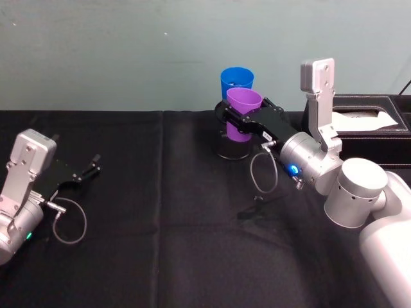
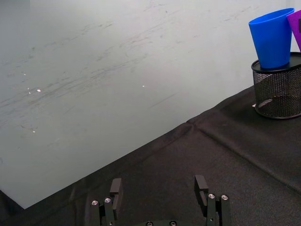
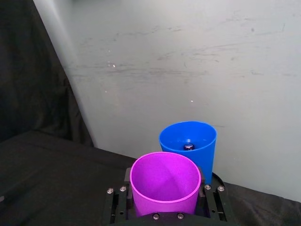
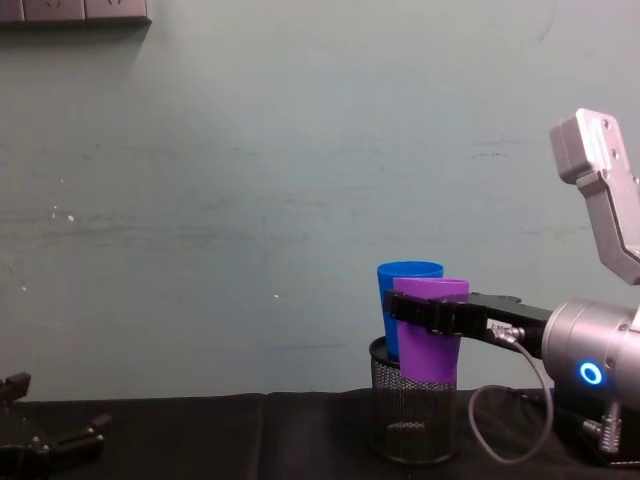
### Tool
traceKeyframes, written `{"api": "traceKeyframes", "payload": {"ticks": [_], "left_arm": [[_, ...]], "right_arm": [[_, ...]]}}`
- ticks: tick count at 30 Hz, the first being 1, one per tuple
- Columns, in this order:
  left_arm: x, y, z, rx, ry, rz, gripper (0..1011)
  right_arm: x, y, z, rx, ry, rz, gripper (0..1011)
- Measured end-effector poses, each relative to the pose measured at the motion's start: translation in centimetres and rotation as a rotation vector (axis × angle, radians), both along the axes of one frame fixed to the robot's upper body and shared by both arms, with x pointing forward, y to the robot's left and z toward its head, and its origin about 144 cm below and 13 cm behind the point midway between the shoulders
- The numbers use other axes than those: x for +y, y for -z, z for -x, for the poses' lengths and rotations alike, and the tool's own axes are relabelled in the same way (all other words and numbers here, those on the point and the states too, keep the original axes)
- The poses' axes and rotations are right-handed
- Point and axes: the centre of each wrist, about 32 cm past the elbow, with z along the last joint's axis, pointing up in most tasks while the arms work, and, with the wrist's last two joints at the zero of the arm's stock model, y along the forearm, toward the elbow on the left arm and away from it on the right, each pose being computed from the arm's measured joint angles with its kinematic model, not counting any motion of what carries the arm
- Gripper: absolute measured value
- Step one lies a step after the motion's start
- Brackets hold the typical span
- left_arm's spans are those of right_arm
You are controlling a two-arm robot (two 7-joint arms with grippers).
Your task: Pick up one cup with a gripper and tap it against the other cup.
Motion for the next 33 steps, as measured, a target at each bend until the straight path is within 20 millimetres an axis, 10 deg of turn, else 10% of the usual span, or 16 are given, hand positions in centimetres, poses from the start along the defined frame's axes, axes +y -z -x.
{"api": "traceKeyframes", "payload": {"ticks": [33], "left_arm": [[0.00, 0.00, 0.00, 0.000, 0.000, 0.000, 1000]], "right_arm": [[0.10, -0.36, -0.68, 0.008, 0.015, 0.014, 733]]}}
